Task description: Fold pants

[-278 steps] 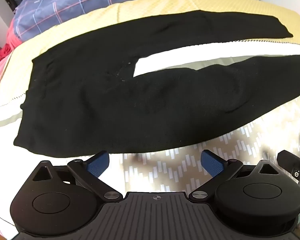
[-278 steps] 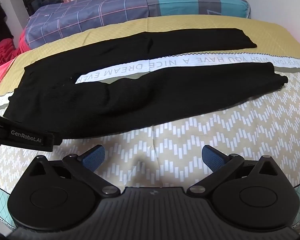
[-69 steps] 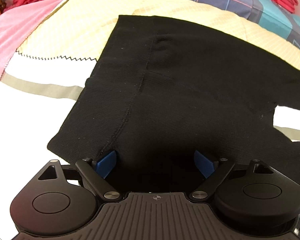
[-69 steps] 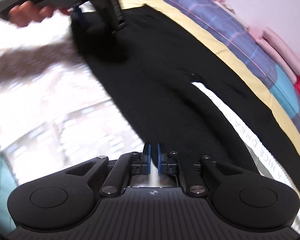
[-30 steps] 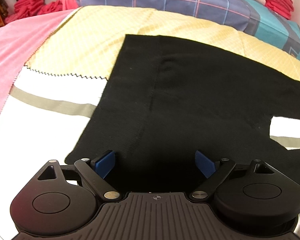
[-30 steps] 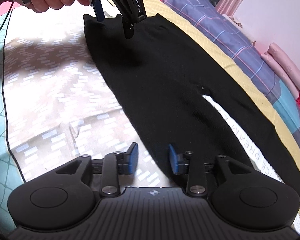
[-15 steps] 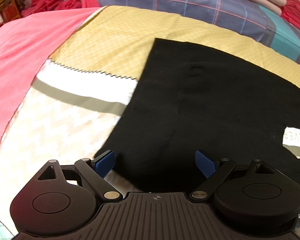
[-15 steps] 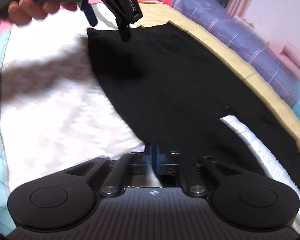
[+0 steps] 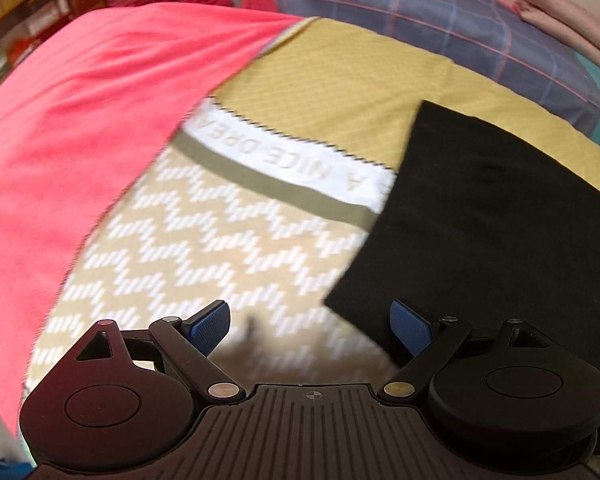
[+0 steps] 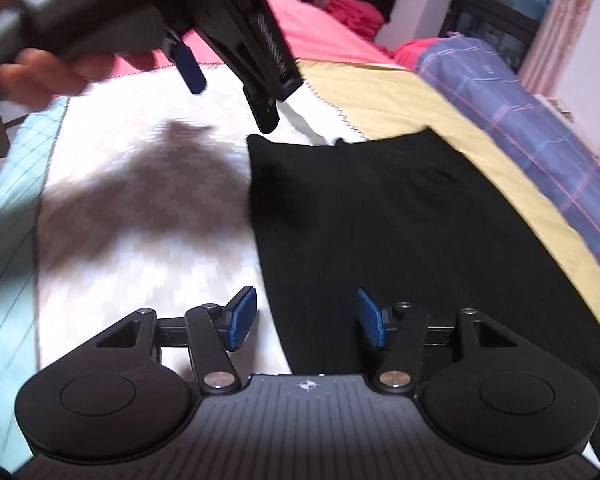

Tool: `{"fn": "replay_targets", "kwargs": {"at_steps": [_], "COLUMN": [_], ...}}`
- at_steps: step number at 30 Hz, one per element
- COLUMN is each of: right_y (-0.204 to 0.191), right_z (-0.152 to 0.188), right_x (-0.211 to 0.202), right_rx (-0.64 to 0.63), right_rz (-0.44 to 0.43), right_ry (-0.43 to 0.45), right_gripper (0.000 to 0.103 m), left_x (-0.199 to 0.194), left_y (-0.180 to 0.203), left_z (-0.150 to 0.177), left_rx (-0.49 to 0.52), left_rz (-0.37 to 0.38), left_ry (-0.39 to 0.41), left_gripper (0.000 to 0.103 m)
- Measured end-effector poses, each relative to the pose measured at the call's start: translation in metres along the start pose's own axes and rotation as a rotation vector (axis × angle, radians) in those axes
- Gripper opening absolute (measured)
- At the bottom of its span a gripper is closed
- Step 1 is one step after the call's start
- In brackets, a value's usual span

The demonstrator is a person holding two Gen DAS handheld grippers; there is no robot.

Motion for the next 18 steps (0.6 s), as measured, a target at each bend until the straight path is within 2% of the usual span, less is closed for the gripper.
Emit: {"fn": "replay_targets", "kwargs": {"at_steps": [4, 5, 6, 8, 9, 11, 12, 14, 16, 18], "right_y": [0.010, 0.013, 0.017, 0.016, 0.007, -0.014, -0.019, -0.015, 0.000, 0.021], "right_z": [-0.021, -0.028, -0.032, -0.047, -0.055, -0.063, -0.060, -0.057, -0.052, -0.042], "right_x": [0.036, 0.041, 0.050, 0.055, 0.051, 0.051, 0.059, 0.055, 0.044, 0.020], "right_rx": [0.057, 0.089, 0.138, 0.196, 0.180, 0.089, 0.062, 0.078, 0.142, 0.237], "right_rz": [0.014, 0.007, -0.036, -0.081, -0.117, -0.120, -0.111, -0.108, -0.119, -0.120], "right_ry": [0.051, 0.064, 0.055, 0.068, 0.092, 0.119, 0.089, 0.096, 0.104, 0.143], "right_gripper": [0.063, 0.056, 0.019, 0.011, 0.011, 0.010, 0.011, 0.016, 0.051, 0.061], "left_x": [-0.012, -0.015, -0.016, -0.019, -0.021, -0.023, -0.024, -0.023, -0.020, -0.018], "left_y": [-0.019, -0.024, -0.028, -0.040, -0.045, -0.054, -0.057, -0.061, -0.058, -0.051], "left_z": [-0.002, -0.001, 0.000, 0.003, 0.005, 0.008, 0.009, 0.008, 0.006, 0.003], "left_rx": [-0.029, -0.038, -0.045, -0.064, -0.075, -0.094, -0.099, -0.100, -0.100, -0.098], "left_rz": [-0.023, -0.026, -0.030, -0.049, -0.057, -0.062, -0.066, -0.075, -0.072, -0.056], "left_ry": [0.021, 0.024, 0.026, 0.025, 0.025, 0.026, 0.025, 0.019, 0.014, 0.012], "left_gripper": [0.103, 0.103, 0.103, 0.103, 0.103, 0.103, 0.103, 0.103, 0.103, 0.103]}}
Point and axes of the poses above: each gripper's, at about its wrist camera, not at the fingertips, and x roughly the way its jaws point, y to its right, z to its underside, the point moved 6 cm from there along x, roughly the way its jaws point, and after that the axes turned 10 degrees about -x, right-handed, at the moved point
